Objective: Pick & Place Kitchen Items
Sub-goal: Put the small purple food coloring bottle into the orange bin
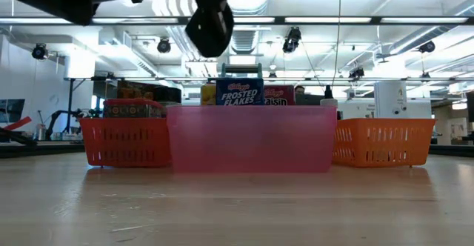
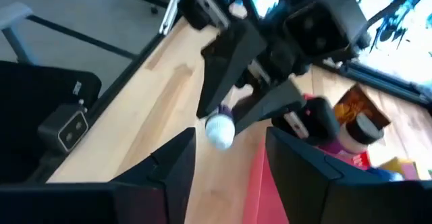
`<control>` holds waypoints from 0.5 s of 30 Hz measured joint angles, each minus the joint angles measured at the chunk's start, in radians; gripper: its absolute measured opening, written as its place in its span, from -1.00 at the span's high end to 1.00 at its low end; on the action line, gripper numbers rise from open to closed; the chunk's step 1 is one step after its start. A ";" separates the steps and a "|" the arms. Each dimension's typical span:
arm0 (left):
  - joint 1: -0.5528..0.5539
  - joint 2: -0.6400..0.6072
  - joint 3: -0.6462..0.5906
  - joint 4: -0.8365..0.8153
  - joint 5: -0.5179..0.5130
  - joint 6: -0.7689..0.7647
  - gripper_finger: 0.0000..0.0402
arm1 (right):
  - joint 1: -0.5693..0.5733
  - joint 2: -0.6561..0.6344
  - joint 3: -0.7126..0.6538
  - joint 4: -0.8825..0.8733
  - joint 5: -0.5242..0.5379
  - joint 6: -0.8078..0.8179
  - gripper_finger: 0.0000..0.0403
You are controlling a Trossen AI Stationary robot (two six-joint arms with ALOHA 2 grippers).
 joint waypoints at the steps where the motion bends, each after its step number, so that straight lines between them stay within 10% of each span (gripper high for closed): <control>1: 0.004 0.000 0.005 0.000 0.014 0.000 0.53 | 0.000 0.000 0.000 -0.005 0.000 0.004 0.10; 15: 0.073 0.000 0.071 -0.037 0.069 0.031 0.53 | -0.001 0.000 -0.005 0.002 0.005 0.003 0.12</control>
